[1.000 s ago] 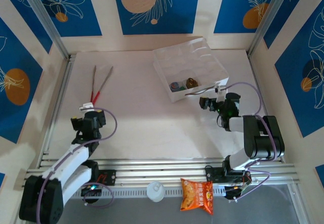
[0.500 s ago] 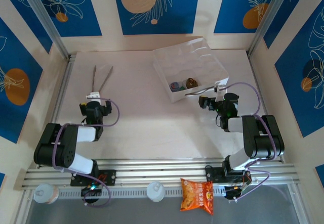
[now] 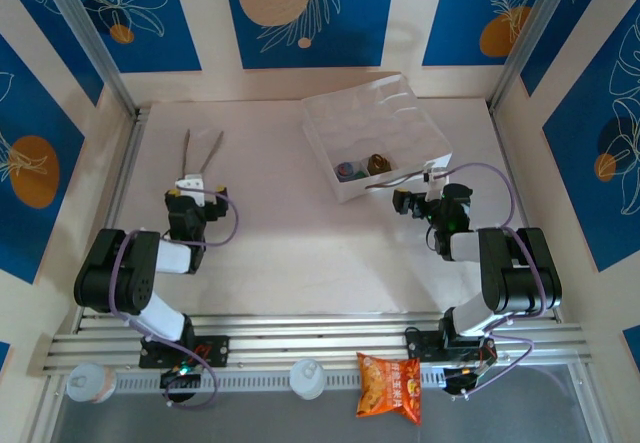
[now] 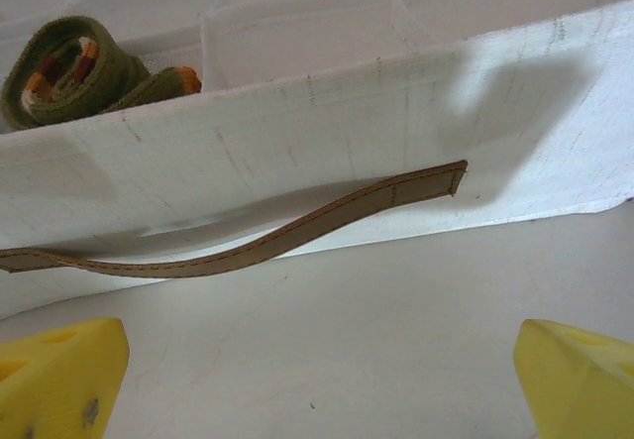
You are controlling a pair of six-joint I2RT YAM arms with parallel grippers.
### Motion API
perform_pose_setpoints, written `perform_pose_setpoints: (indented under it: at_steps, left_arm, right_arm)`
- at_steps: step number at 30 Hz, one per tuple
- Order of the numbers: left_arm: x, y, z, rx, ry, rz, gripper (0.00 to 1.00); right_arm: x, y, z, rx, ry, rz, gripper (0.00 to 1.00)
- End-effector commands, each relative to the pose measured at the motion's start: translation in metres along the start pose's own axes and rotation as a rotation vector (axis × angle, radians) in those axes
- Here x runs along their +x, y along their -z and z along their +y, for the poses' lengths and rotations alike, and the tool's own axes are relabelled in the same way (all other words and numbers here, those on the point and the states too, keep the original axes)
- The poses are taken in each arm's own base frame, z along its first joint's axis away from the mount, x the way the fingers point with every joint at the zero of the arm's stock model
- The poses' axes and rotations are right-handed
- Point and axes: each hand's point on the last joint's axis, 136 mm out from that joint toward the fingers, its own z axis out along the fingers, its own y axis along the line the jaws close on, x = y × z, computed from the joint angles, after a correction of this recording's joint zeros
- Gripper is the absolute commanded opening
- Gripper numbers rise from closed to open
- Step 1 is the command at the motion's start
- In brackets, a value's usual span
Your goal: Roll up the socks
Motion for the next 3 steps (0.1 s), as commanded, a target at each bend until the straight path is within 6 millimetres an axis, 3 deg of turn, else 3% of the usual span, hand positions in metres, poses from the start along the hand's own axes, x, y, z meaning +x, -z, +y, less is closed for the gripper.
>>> perform_pose_setpoints:
  at_steps: [1,3]
  left_arm:
    - [0.0006,0.0012,-0.0014,0.021,-0.013,0.005,1.00]
    - [-0.0003,0.0017,-0.0007,0.015,-0.014,-0.002,1.00]
  right_arm:
    - [-0.0173,-0.0012,-0.0030,0.011,0.004,-0.052,0.99]
    - [-0.0172,-0.0005,-0.0023,0.020,0.014,-0.060,0.99]
